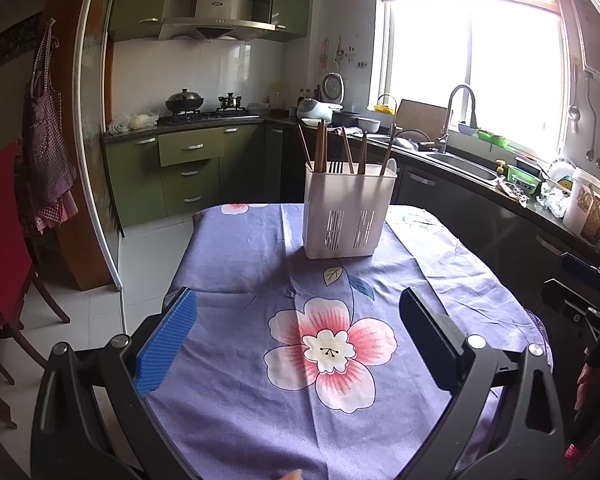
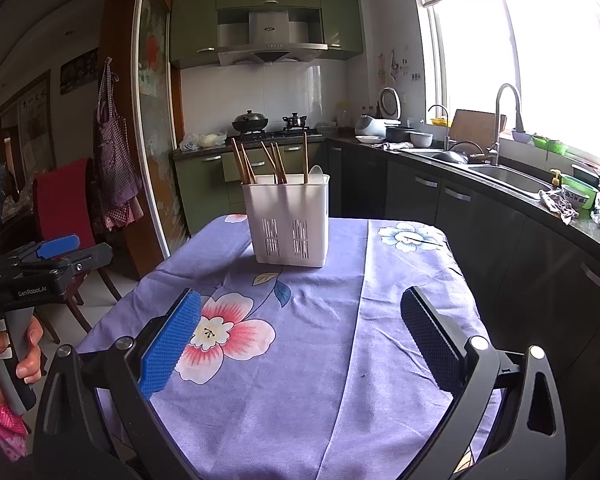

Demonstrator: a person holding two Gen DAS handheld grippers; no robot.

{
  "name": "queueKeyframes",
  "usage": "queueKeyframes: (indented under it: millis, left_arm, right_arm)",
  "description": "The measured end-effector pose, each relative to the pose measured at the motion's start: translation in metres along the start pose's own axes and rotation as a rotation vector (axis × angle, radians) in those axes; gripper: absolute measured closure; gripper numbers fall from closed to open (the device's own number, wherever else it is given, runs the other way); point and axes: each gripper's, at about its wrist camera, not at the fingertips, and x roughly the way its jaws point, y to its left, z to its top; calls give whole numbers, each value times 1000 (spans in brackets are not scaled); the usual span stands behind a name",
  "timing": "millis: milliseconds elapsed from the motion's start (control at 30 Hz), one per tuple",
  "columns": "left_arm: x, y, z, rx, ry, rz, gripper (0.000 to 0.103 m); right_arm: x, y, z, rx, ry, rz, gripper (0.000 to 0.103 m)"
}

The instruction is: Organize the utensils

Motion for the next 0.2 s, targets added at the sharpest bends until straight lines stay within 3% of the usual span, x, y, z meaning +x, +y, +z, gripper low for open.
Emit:
queueKeyframes:
  millis: [200]
  left_arm:
    - [14,1,-3,3,42,0,7]
  right_arm:
    - [9,-7,-2,12,17,-4,5]
